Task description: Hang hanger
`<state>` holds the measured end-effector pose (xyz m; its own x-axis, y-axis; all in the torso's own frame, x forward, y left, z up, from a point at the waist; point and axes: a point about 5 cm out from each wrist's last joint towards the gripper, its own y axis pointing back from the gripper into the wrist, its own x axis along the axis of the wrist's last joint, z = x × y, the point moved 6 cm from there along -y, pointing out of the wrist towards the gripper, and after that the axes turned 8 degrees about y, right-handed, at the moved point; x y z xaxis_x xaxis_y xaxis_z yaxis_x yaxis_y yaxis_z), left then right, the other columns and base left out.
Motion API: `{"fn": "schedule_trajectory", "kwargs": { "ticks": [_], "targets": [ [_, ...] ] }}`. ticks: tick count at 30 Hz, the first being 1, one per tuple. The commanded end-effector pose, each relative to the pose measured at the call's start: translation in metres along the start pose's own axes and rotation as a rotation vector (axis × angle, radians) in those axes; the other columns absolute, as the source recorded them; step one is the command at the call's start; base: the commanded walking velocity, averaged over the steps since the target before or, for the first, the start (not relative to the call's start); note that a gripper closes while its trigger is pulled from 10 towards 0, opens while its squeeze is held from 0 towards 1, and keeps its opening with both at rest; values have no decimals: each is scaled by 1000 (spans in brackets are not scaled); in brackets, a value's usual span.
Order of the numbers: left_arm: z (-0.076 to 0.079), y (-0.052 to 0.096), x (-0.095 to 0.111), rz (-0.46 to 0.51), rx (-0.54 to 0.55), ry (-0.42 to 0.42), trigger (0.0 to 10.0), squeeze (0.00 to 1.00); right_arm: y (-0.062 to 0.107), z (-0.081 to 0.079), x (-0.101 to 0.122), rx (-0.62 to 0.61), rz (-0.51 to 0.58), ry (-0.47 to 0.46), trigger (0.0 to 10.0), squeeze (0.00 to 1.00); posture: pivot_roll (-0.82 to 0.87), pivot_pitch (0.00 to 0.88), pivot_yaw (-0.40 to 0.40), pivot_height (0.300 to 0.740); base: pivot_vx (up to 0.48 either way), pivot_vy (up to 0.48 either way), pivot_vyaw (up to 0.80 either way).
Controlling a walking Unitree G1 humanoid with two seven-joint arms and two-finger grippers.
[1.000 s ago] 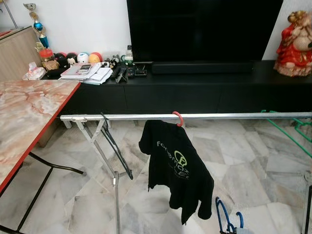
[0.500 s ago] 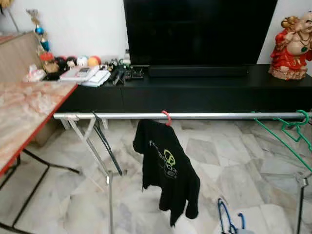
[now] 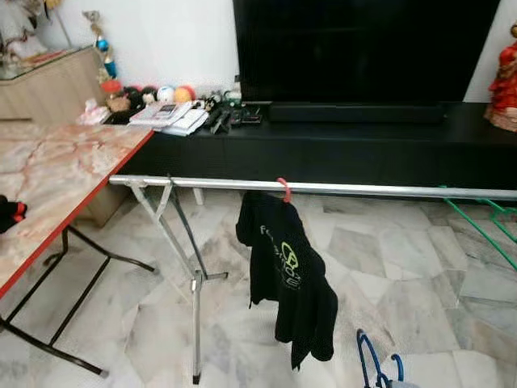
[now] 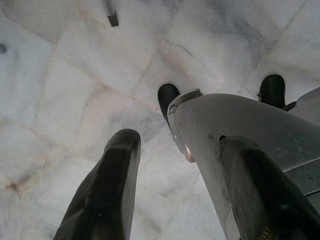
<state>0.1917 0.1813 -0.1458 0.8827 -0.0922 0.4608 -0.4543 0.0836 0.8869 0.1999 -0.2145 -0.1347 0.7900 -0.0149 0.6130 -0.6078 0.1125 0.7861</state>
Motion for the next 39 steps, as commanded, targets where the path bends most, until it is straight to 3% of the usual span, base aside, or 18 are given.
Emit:
{"fn": "schedule_trajectory", "kwargs": {
  "ticks": [1, 32, 39],
  "targets": [
    [-3, 1, -6, -14, 5, 24, 10000, 0, 0, -2, 2, 1, 8, -3, 10000, 0, 52, 30, 25, 740, 0, 0, 0],
    [-2, 1, -6, -19, 0, 2, 10000, 0, -1, 5, 9, -46, 28, 4, 10000, 0, 54, 11, 25, 740, 302, 0, 0],
    [-2, 1, -7, -20, 2, -4, 10000, 0, -3, 15, 30, -109, 96, -9, 10000, 0, 56, 2, 25, 740, 0, 0, 0]
  ]
}}
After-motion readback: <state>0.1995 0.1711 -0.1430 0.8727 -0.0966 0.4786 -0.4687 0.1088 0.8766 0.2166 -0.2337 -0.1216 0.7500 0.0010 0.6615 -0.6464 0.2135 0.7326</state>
